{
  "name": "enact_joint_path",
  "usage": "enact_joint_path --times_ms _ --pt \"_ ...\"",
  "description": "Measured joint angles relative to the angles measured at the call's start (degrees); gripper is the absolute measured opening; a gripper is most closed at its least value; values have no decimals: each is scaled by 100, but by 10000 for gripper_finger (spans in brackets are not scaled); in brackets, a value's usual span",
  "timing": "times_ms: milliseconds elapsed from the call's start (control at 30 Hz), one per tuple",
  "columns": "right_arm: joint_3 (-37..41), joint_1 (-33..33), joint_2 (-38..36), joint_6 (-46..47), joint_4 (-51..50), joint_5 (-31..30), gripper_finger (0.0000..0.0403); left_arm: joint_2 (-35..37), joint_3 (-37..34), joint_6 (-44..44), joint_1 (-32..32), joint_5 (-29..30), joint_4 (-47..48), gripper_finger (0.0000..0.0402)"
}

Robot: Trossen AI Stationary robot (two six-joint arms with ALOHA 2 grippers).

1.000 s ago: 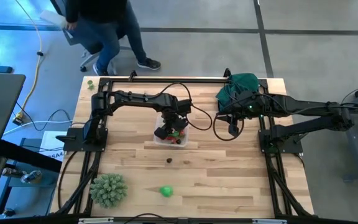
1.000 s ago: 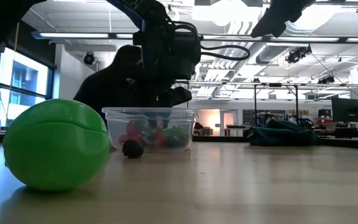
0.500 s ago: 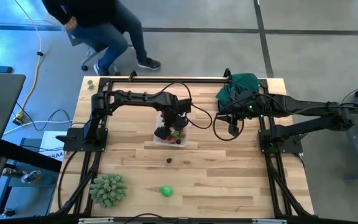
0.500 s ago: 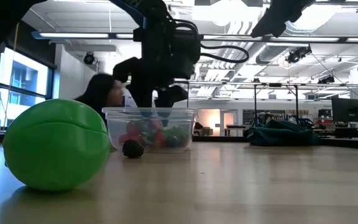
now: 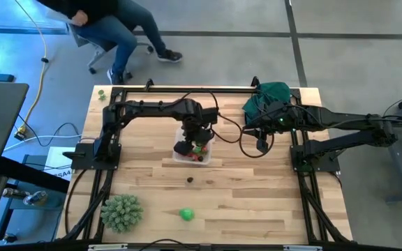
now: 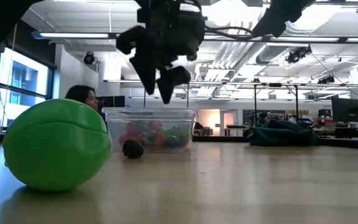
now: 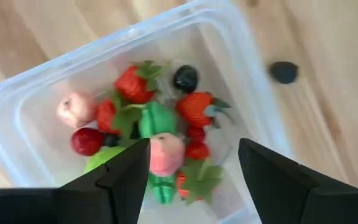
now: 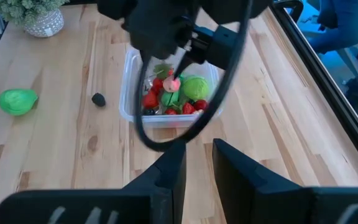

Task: Pick and placing Produce into tupperware
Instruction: Put the green pear into the transparent container

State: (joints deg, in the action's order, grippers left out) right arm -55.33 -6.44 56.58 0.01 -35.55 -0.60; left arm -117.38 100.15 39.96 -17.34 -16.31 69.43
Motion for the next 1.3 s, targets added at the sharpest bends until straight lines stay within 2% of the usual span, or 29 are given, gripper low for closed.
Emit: enact_joint_path --times_ms 400,567,733,867,1067,1200,1300 --pt "0 2 2 0 0 0 68 125 376 -177 1081 140 1135 232" --pt "0 2 2 0 -11 0 68 472 372 -384 1660 597 1154 232" --pt "0 2 2 0 -17 0 68 992 362 -872 2175 1400 1018 232" --pt "0 2 2 0 -20 0 68 1526 -46 -1133 2534 1921 208 232" --pt "0 2 0 0 -13 0 68 2244 -1358 -1199 2938 1918 -1407 232" --pt "0 2 0 0 -16 0 68 2641 -2378 -1369 3255 1637 -2508 232" --pt "0 2 0 0 -15 0 68 2770 -3023 -1606 3506 1074 -3464 232"
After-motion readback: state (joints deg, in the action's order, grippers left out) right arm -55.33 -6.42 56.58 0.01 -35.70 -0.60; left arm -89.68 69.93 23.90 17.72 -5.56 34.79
